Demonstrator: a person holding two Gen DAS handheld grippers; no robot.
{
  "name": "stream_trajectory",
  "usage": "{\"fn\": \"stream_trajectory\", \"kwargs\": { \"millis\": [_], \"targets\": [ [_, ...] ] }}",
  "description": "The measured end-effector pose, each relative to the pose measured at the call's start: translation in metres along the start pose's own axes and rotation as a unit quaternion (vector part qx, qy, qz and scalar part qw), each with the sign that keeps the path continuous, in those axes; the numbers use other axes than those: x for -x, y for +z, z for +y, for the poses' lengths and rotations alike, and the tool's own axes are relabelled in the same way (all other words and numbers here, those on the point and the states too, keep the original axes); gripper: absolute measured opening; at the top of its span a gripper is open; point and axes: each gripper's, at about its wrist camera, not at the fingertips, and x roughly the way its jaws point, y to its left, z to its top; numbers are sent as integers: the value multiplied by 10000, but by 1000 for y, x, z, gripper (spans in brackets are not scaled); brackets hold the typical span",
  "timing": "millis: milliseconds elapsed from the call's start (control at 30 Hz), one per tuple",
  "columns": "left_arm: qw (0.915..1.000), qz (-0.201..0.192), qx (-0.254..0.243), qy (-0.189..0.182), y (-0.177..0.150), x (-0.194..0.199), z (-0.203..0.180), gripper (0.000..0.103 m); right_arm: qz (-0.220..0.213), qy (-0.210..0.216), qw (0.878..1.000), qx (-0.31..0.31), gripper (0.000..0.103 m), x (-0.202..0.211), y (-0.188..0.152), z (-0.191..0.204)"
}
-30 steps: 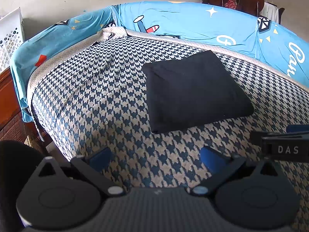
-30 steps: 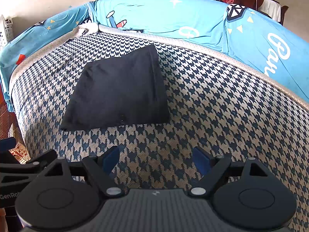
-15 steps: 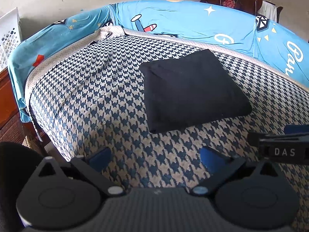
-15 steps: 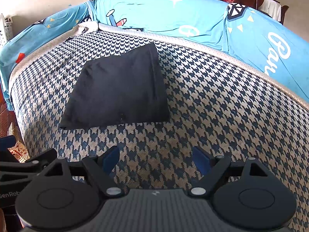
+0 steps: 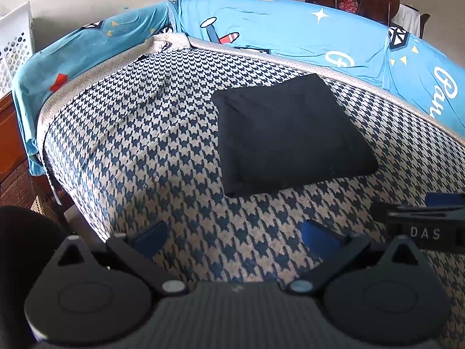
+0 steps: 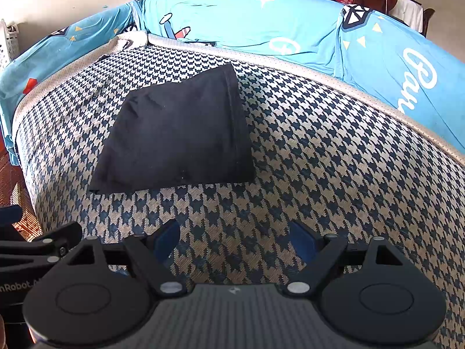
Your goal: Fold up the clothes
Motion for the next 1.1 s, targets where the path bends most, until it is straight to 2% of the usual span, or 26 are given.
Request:
{"fn": "stream_trajectory", "kwargs": {
  "millis": [600, 1100],
  "targets": [
    [9999, 67, 24, -141, -2, 0, -3, 103, 19, -63, 10000, 67, 83, 5, -3, -3],
    [9996, 67, -37, -287, -5, 5, -10, 103, 21, -288, 9996, -34, 83, 20, -17, -25]
  ]
}}
